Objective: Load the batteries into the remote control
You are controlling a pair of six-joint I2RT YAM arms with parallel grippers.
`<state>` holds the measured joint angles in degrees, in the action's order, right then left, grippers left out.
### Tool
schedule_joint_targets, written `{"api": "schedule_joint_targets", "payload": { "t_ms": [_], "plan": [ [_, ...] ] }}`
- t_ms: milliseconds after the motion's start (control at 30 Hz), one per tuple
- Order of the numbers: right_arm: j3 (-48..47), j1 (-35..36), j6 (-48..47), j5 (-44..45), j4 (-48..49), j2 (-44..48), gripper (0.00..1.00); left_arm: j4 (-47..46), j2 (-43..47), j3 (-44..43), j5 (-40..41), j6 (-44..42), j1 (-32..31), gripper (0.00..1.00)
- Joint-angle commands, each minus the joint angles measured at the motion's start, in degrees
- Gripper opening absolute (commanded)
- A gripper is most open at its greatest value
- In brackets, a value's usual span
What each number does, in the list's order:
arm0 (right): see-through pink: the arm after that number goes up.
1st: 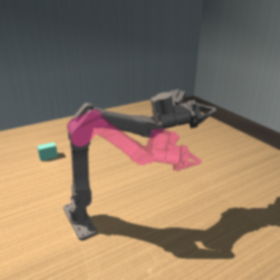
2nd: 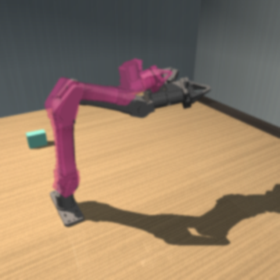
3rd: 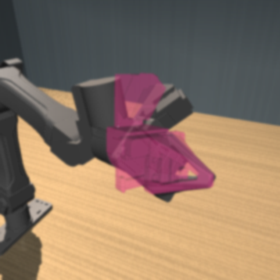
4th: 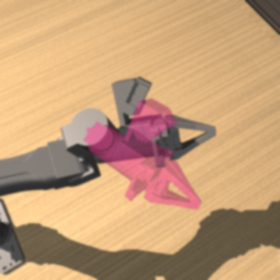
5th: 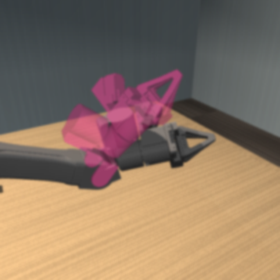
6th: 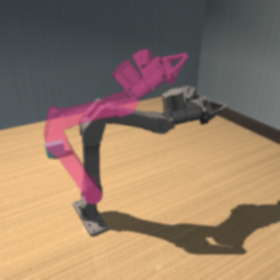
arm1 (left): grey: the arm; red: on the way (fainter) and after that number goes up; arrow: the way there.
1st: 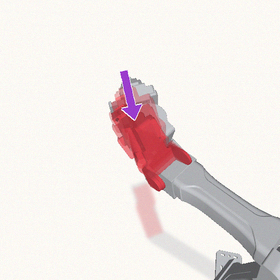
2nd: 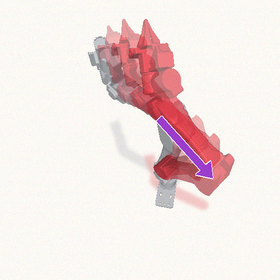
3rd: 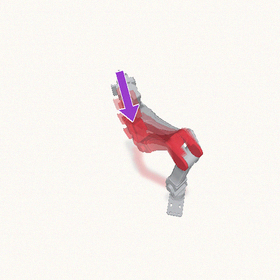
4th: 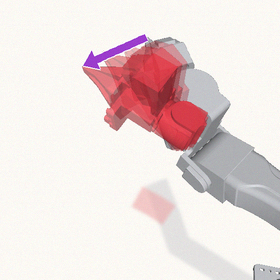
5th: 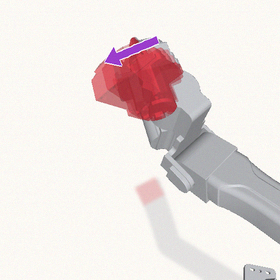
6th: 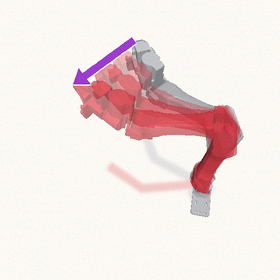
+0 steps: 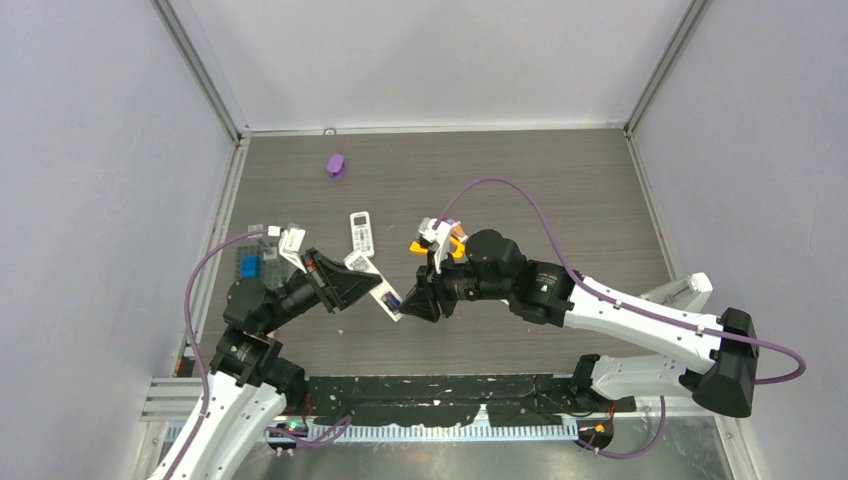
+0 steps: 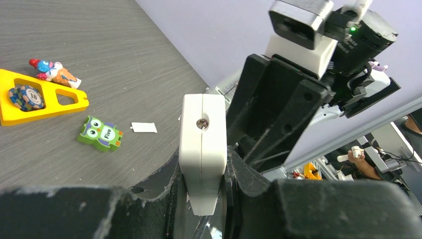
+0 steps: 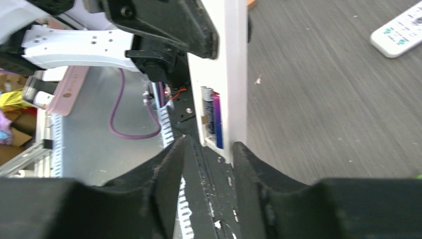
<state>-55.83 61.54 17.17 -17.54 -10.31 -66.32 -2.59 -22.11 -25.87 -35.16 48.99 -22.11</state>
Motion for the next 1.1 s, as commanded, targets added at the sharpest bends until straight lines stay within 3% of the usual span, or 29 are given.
{"api": "schedule_joint_targets", "payload": {
  "t_ms": [0,133,600,1067],
  "plan": [
    [-2.82,0.17,-2.28,5.13,-0.25,-0.54,0.37,-4.73,0.12,-1.71,-1.70,0.50,-0.13,0.00],
    [-3.36,0.67,-2.40,6.91,-0.88,-1.40,0.31,-5.05,-0.36,-1.72,-1.63,1.59,-0.13,0.00],
    [-4.57,2.39,-3.04,10.01,-1.34,-3.28,0.30,-4.55,-1.17,-1.97,-1.02,3.48,-0.08,0.00],
    [-7.68,6.08,-4.14,23.66,-6.78,-7.77,0.26,-3.38,-3.06,-2.18,0.68,7.86,-0.12,0.00]
  ]
}}
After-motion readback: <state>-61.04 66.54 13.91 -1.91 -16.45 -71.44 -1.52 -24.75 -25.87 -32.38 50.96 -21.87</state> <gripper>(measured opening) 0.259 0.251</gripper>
